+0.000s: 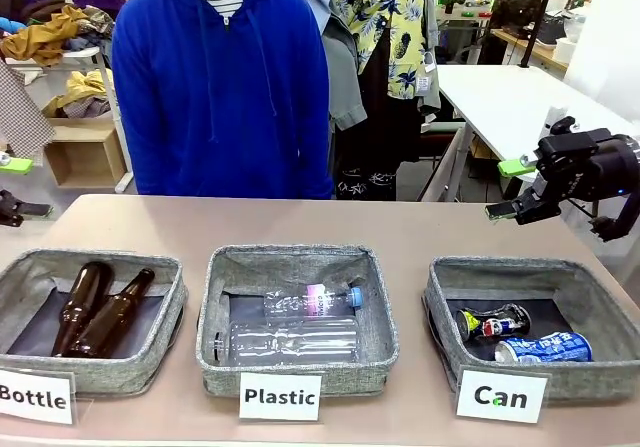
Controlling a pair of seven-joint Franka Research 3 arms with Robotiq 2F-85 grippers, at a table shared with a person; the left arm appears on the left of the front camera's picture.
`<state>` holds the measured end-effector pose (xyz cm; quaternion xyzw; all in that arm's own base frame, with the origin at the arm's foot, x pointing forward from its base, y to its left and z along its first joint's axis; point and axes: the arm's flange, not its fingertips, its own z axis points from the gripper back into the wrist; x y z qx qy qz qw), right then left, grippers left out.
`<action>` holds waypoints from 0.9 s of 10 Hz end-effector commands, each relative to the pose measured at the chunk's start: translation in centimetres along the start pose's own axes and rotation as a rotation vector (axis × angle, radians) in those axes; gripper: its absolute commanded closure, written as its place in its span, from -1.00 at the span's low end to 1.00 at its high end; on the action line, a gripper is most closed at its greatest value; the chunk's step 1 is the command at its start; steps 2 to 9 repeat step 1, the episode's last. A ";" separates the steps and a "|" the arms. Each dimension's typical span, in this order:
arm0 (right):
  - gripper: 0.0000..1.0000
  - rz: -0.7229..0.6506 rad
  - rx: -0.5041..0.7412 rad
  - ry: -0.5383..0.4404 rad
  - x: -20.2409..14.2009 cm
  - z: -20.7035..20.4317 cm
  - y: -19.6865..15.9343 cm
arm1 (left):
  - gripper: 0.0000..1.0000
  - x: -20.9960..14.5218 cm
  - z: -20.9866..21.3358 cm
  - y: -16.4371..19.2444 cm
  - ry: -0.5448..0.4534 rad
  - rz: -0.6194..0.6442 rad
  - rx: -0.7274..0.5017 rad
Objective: Sort the can waste into the basket.
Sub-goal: Pick up the can waste from the table and place it in the right Fabric basket.
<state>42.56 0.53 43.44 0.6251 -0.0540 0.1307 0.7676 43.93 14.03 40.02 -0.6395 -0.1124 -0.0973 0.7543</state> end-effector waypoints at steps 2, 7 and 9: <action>-1.00 0.025 0.007 0.009 0.0 0.2 0.1 | -1.00 -0.2 0.0 -0.1 0.003 0.000 0.007; -1.00 0.025 0.007 0.009 0.0 0.2 0.1 | -1.00 -0.2 0.0 -0.1 0.003 0.000 0.007; -1.00 0.025 0.007 0.009 0.0 0.2 0.1 | -1.00 -0.2 0.0 -0.1 0.003 0.000 0.007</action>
